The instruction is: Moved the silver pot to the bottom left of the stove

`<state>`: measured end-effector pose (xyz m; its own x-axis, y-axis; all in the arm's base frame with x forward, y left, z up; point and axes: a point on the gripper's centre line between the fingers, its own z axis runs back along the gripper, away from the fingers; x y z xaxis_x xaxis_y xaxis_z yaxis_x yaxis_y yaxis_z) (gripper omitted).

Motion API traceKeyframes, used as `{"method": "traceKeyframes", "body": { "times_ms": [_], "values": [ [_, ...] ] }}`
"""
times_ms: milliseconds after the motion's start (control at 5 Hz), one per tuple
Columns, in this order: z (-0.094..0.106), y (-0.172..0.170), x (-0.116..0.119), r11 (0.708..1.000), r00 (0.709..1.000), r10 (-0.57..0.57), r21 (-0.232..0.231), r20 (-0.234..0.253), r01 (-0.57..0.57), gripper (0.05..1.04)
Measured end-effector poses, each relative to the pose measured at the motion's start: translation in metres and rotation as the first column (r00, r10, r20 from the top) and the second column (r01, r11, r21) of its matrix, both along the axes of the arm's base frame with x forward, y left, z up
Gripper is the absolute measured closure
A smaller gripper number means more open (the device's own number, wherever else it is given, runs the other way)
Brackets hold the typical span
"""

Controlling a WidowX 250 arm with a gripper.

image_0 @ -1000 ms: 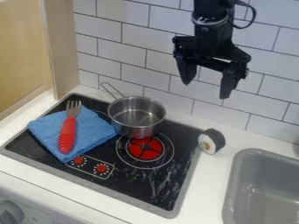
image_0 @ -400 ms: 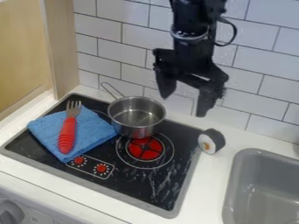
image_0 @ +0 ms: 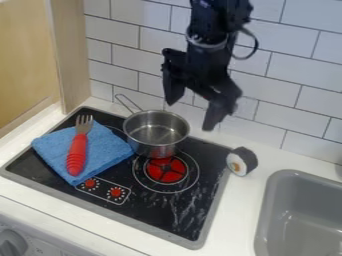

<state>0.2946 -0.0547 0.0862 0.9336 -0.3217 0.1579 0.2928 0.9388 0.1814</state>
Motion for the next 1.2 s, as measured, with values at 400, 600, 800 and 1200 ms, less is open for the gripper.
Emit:
{"method": "traceKeyframes", "body": {
  "times_ms": [400,600,800,1200],
  "values": [
    [-0.024,0.015,0.012,1.000,1.000,0.001,0.025,-0.010,-0.001,0.084],
    [-0.041,0.020,0.012,0.999,0.998,0.004,0.049,-0.065,-0.001,0.084],
    [-0.050,0.026,0.022,0.999,0.997,0.017,0.052,-0.081,-0.013,0.084],
    [-0.071,0.028,0.025,0.999,0.988,0.036,0.043,-0.149,-0.030,0.084]
  ]
}}
